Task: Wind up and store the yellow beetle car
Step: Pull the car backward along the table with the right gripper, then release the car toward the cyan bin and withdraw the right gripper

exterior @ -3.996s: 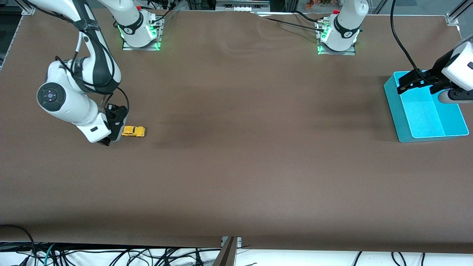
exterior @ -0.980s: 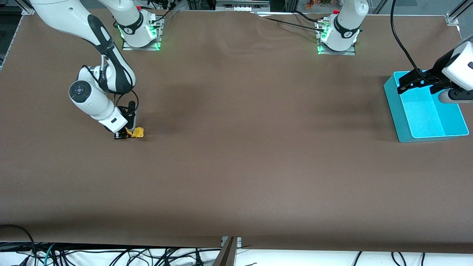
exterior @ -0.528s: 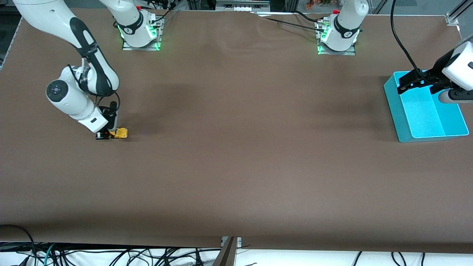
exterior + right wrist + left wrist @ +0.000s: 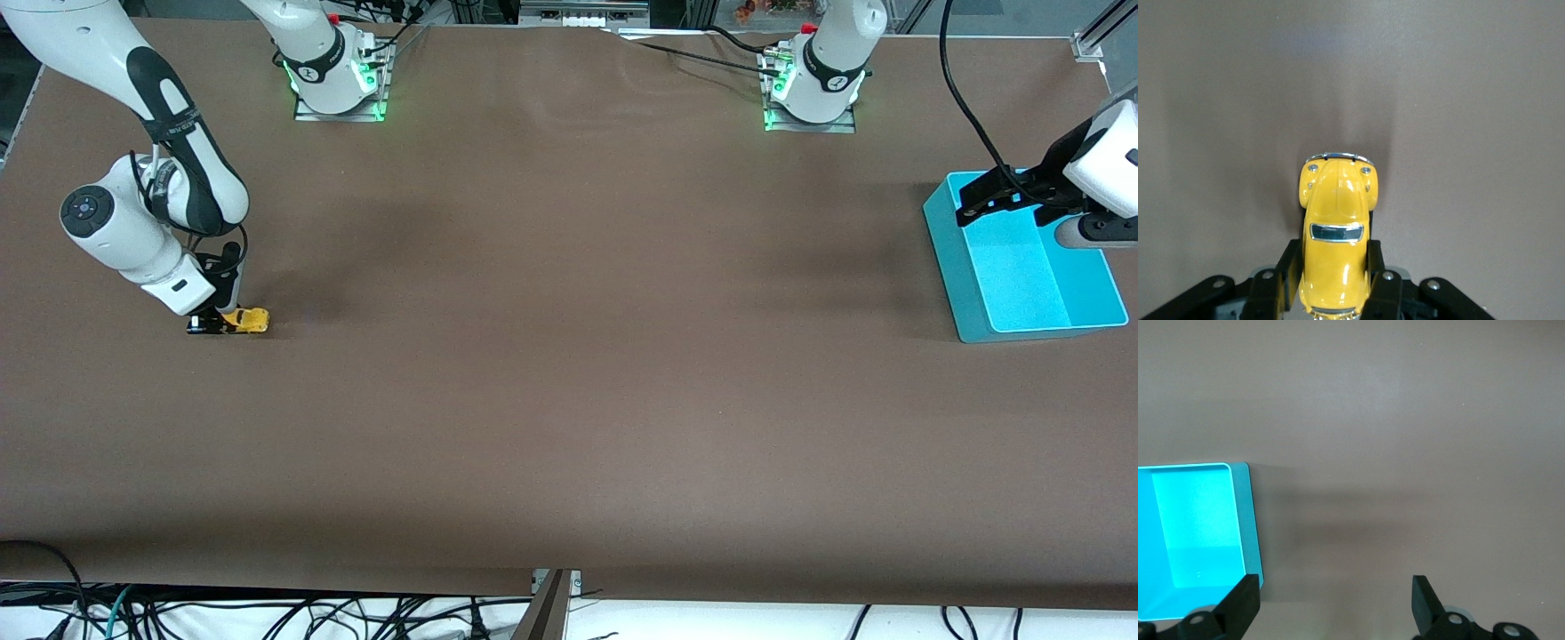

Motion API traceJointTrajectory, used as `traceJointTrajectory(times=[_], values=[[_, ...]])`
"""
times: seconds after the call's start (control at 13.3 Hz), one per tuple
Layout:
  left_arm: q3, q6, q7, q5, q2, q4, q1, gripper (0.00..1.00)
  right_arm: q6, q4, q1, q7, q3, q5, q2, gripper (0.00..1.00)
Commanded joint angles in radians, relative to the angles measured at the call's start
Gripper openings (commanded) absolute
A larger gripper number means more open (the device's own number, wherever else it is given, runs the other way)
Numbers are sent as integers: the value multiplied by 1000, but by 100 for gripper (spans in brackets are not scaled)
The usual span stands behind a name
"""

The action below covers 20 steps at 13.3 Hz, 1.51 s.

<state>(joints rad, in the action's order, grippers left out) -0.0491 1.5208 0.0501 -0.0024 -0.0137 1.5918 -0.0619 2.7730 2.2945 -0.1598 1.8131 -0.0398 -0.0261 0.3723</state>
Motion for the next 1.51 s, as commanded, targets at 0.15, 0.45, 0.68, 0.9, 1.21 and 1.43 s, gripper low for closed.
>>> traceJointTrajectory(times=[0.15, 0.45, 0.68, 0.9, 1.21, 1.43], values=[[0, 10, -21, 18, 21, 22, -1, 100, 33, -36, -17, 18, 14, -8, 76, 100], [0, 10, -21, 18, 21, 22, -1, 100, -151, -126, -14, 15, 37, -5, 14, 100], [0, 10, -21, 18, 21, 22, -1, 100, -323, -251, -10, 15, 38, -3, 14, 100], [0, 10, -21, 18, 21, 22, -1, 100, -378, -302, -10, 11, 38, 6, 14, 100], [0, 12, -21, 19, 17, 25, -1, 100, -449, -346, -10, -12, 38, 98, -21, 100], [0, 15, -22, 18, 14, 28, 1, 100, -498, -392, -10, -127, 38, 109, -52, 100]])
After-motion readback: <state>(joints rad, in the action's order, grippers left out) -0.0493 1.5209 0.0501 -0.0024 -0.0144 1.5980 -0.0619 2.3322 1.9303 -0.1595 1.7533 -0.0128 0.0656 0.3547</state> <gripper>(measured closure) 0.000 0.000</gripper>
